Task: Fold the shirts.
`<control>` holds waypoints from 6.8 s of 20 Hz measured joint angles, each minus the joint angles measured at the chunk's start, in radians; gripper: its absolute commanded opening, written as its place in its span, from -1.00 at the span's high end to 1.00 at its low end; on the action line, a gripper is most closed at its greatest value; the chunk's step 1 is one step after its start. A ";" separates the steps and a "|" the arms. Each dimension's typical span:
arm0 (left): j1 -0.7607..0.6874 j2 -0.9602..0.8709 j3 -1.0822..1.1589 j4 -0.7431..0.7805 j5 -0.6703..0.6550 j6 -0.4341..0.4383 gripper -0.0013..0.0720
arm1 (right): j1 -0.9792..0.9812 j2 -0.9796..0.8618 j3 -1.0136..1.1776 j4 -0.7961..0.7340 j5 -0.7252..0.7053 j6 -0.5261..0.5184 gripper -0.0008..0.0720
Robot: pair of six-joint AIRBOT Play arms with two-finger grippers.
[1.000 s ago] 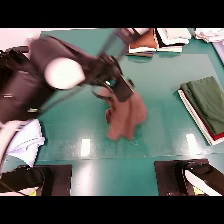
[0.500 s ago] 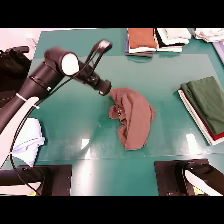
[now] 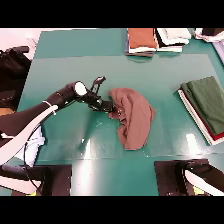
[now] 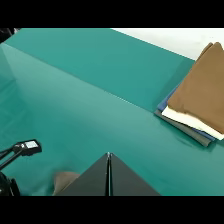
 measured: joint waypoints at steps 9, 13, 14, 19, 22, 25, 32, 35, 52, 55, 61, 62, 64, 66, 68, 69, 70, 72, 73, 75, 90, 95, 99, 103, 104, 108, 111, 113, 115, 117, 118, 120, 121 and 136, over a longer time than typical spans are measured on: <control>0.024 0.019 0.084 0.028 -0.017 0.029 0.90 | -0.035 0.026 -0.137 -0.003 0.066 0.026 0.92; 0.089 0.114 0.124 0.120 -0.050 0.030 0.90 | -0.106 0.091 -0.501 0.003 0.099 0.062 -0.44; 0.100 0.131 0.128 0.134 -0.053 0.031 0.90 | -0.119 0.098 -0.605 0.017 0.097 0.068 -0.44; 0.121 0.163 0.136 0.170 -0.084 0.031 0.90 | -0.099 0.027 -1.050 0.225 -0.047 0.064 -0.44; 0.125 0.167 0.138 0.175 -0.095 0.031 0.90 | -0.017 -0.072 -1.153 0.392 -0.151 0.005 -0.43; 0.125 0.169 0.138 0.178 -0.108 0.031 0.90 | 0.070 -0.180 -1.152 0.495 -0.231 -0.034 0.43; 0.162 0.191 0.139 0.262 -0.167 0.026 0.90 | 0.092 -0.229 -0.993 0.451 -0.239 -0.069 0.92; 0.245 0.231 0.139 0.306 -0.193 0.009 0.90 | 0.005 -0.129 -0.896 0.289 -0.164 -0.026 0.92; 0.372 0.704 0.310 0.468 -0.025 -0.039 0.90 | -0.418 0.322 -0.360 0.050 0.001 -0.007 0.93; 0.372 0.718 0.282 0.480 -0.038 -0.039 0.90 | -0.392 0.330 -0.425 0.057 -0.001 -0.010 0.93; 0.373 0.717 0.314 0.508 -0.029 -0.037 0.90 | -0.340 0.299 -0.428 0.051 -0.032 -0.012 0.93; 0.373 0.723 0.354 0.509 -0.029 -0.037 0.90 | -0.335 0.295 -0.399 0.050 -0.031 -0.012 0.93; 0.373 0.741 0.454 0.510 -0.031 -0.037 0.90 | -0.329 0.291 -0.326 0.048 -0.019 -0.012 0.92; 0.373 0.753 0.577 0.509 -0.042 -0.037 0.90 | -0.326 0.292 -0.248 0.049 0.004 -0.012 0.93; 0.373 0.760 0.711 0.500 -0.070 -0.035 0.90 | -0.325 0.294 -0.166 0.047 0.039 -0.012 0.93; 0.373 0.764 0.766 0.490 -0.079 -0.032 0.90 | -0.324 0.294 -0.127 0.040 0.056 -0.013 0.92; 0.373 0.769 0.813 0.481 -0.084 -0.031 0.90 | -0.324 0.293 -0.086 0.027 0.080 -0.012 0.93; 0.373 0.781 0.870 0.467 -0.082 -0.026 0.90 | -0.326 0.286 -0.006 0.000 0.134 -0.002 0.93; 0.373 0.784 0.887 0.463 -0.082 -0.021 0.90 | -0.327 0.279 0.032 -0.019 0.165 0.008 0.93; 0.373 0.780 0.899 0.462 -0.083 -0.011 0.90 | -0.327 0.256 0.103 -0.045 0.228 0.037 0.93; 0.375 0.074 0.627 0.539 -0.142 -0.043 -0.47 | -0.174 -0.211 -0.343 -0.149 0.137 0.264 -0.15; 0.428 0.069 0.620 0.541 -0.242 -0.054 -0.47 | -0.138 -0.328 -0.292 -0.153 0.067 0.271 -0.38; 0.471 0.177 0.488 0.539 -0.381 -0.058 -0.47 | -0.134 -0.276 -0.315 -0.153 0.065 0.251 -0.35; 0.454 0.372 0.122 0.508 -0.388 -0.100 -0.47 | -0.134 -0.155 -0.435 -0.154 0.032 0.241 -0.35; 0.446 0.417 0.018 0.488 -0.381 -0.109 -0.47 | -0.134 -0.123 -0.469 -0.153 0.021 0.240 -0.35; 0.432 0.579 -0.355 0.369 -0.350 -0.133 -0.47 | -0.134 -0.025 -0.567 -0.154 -0.011 0.238 -0.26; 0.428 0.635 -0.541 0.280 -0.318 -0.138 -0.47 | -0.133 0.016 -0.595 -0.154 -0.027 0.237 -0.26; 0.427 0.653 -0.618 0.210 -0.286 -0.131 -0.47 | -0.133 0.030 -0.603 -0.153 -0.037 0.237 -0.26; 0.426 0.661 -0.672 0.142 -0.246 -0.113 -0.47 | -0.133 0.038 -0.607 -0.153 -0.043 0.237 -0.25; 0.426 0.666 -0.710 0.084 -0.209 -0.096 -0.47 | -0.133 0.042 -0.609 -0.153 -0.047 0.237 -0.26; 0.426 0.667 -0.723 0.064 -0.195 -0.091 -0.24 | -0.133 0.043 -0.610 -0.153 -0.047 0.237 -0.26; 0.426 0.669 -0.740 0.034 -0.171 -0.079 0.44 | -0.133 0.045 -0.610 -0.153 -0.047 0.237 -0.25; 0.426 0.669 -0.744 0.020 -0.159 -0.070 0.88 | -0.133 0.045 -0.611 -0.153 -0.048 0.238 -0.24; 0.451 0.482 -0.140 0.520 -0.061 -0.147 -0.49 | -0.133 0.046 -0.611 -0.128 -0.016 0.245 -0.23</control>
